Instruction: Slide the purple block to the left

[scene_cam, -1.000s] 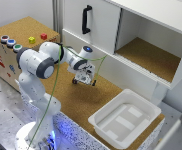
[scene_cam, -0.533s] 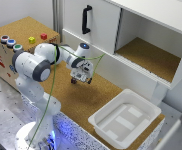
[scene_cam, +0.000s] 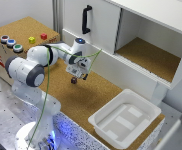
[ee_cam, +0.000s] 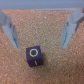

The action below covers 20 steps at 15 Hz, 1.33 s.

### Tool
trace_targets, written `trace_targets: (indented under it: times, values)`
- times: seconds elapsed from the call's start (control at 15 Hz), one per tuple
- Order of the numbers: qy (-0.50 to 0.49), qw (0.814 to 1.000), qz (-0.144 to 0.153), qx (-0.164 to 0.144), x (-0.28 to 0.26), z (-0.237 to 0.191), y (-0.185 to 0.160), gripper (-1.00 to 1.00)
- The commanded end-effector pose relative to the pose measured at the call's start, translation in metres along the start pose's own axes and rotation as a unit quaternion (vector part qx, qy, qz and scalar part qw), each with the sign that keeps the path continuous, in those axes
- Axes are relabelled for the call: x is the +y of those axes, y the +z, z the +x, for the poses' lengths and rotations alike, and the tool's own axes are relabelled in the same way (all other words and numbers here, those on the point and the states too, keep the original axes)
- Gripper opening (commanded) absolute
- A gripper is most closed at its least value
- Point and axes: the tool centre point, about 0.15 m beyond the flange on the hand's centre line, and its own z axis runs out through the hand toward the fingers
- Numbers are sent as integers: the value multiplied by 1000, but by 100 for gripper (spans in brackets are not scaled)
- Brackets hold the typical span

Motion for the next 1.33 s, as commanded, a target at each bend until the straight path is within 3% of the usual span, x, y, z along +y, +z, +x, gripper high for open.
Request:
trace_targets:
  times: [0.0, 0.53, 0.6, 0.67, 0.93, 1.07, 1.27]
  values:
    - [7, 1000, -25, -16, -1, -1, -6, 100]
    - [7, 1000, -25, -16, -1, -1, -6, 100]
    - [1, 1000, -2, 10, -4, -3, -4, 100]
    - [-4, 1000, -17, 17, -11, -10, -8, 100]
    - [-31, 999, -12, 13, -33, -19, -3, 100]
    - [-64, 997, -36, 5, -37, -21, 15, 100]
    - [-96, 995, -33, 25, -34, -20, 30, 100]
